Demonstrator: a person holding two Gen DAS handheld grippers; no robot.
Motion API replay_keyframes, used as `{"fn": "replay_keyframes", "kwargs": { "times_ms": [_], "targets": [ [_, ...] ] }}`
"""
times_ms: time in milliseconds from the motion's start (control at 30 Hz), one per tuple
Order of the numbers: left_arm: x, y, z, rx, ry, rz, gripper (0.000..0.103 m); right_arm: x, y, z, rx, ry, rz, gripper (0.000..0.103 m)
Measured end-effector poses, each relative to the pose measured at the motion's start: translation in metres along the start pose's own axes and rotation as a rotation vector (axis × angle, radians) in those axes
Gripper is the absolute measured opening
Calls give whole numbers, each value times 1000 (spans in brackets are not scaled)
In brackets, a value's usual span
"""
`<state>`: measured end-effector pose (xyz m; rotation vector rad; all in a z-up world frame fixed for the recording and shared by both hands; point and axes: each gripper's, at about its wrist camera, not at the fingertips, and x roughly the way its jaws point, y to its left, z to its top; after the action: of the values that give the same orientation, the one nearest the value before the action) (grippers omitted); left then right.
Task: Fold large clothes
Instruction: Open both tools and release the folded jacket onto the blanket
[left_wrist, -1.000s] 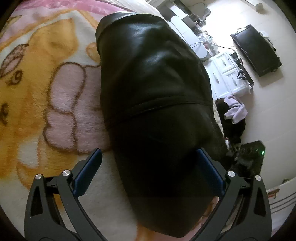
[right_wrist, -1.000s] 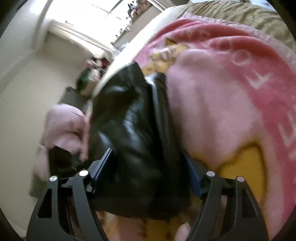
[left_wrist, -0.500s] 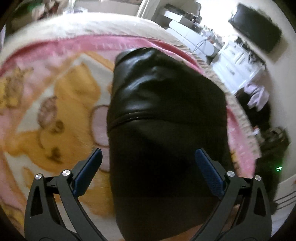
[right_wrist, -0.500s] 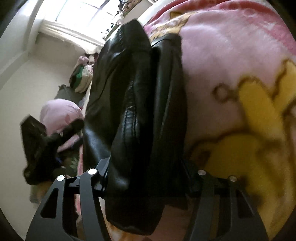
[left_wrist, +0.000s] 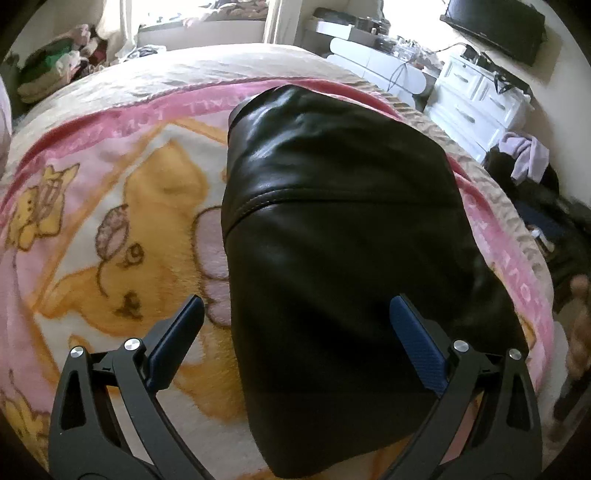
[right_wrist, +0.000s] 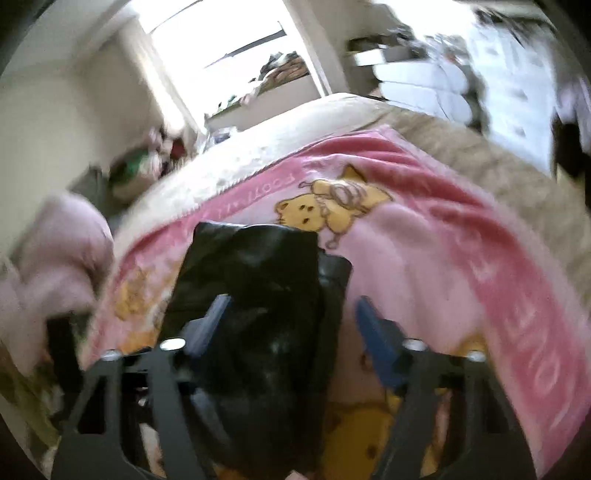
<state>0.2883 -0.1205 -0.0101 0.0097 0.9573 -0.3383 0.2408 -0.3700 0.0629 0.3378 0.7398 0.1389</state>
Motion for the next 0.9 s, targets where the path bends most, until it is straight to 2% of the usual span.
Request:
{"fn": "replay_keyframes", "kwargs": {
  "times_ms": [33, 67, 200, 400, 467, 633, 767, 900],
  "targets": [
    [-1, 0, 0, 4, -1, 4, 94, 10, 4, 5, -29, 14, 4, 42],
    [-1, 0, -1, 7, -3, 5, 94, 22, 14, 9, -70, 35, 11, 40],
    [-2, 2, -3, 14, -4, 4, 94, 65, 34, 19, -165, 81, -21, 39],
    [3, 10, -8, -8, 9, -19, 95, 127, 19, 10, -119, 270, -81, 40],
    [6, 12, -9, -12, 15, -30, 95, 141, 17, 4, -112, 302, -96, 40],
    [9, 14, -10, -25, 21, -40, 95, 150, 11, -2, -72, 308, -78, 40],
    [4, 13, -11, -23, 15, -34, 95, 136, 12, -4, -73, 263, -69, 41],
    [-8, 13, -15, -10, 0, -18, 95, 91, 21, -10, -81, 187, -33, 59]
  ]
}}
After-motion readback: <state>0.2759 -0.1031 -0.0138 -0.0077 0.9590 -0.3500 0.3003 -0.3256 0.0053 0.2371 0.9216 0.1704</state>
